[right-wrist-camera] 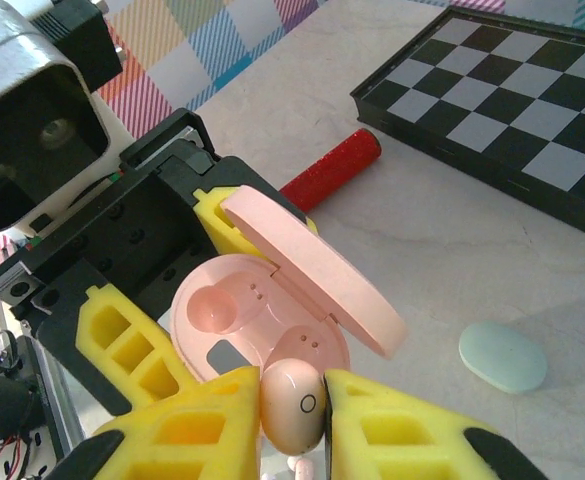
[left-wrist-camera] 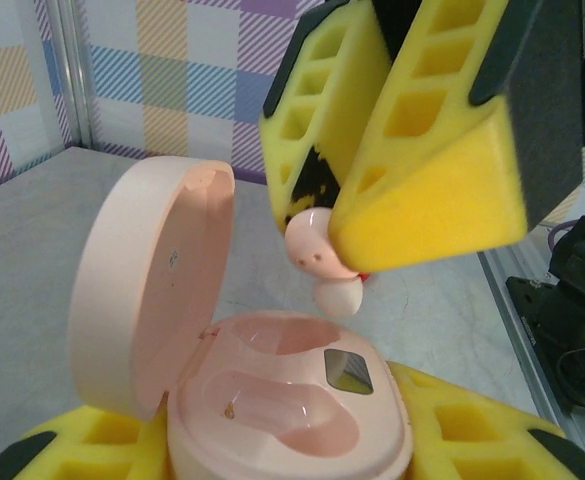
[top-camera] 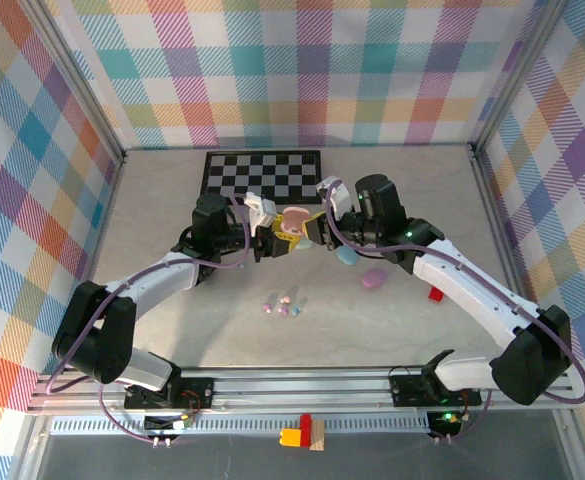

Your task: Insert the wireless bluetooth earbuds into the charging case

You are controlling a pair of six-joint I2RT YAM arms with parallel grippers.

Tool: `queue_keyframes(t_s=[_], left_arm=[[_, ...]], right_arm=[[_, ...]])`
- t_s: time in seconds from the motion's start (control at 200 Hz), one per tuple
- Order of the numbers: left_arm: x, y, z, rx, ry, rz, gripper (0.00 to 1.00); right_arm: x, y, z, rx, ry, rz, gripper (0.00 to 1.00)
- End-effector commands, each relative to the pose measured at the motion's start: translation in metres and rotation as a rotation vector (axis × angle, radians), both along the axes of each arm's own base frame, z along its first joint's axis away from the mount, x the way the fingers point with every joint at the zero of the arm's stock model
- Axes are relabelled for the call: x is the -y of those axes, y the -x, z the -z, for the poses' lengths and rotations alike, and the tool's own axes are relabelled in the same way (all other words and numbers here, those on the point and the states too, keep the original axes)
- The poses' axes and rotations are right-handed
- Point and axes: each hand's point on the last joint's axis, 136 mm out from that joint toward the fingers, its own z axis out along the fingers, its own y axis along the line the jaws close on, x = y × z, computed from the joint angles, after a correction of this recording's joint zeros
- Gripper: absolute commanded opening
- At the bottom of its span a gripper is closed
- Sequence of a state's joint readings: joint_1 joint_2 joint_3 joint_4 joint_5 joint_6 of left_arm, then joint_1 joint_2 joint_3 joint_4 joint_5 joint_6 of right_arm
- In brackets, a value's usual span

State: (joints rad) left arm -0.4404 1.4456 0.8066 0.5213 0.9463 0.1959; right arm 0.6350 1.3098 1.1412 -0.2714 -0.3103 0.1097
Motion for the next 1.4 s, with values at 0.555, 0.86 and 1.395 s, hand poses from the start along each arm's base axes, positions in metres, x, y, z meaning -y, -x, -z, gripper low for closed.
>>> queue_keyframes(t_s=[0.555,0.86,1.395], left_arm=[[0.007,0.001,-0.013,0.034,0.024,0.036,0.38],[-0.003,-0.013,-0.021,0.061,0.088,-0.053,0.38],[-0.050,-0.043,-0.060,0.108,0.293,-0.180,0.37]], right_arm=[[-0.008,0.001,-0.013,0.028,-0.010,-0.045,0.41],[0.016,0.014,-0.029,0.030,-0.159,0.024,0.46],[0.005,0.043,0.127,-0.643,-0.141,0.177,0.51]])
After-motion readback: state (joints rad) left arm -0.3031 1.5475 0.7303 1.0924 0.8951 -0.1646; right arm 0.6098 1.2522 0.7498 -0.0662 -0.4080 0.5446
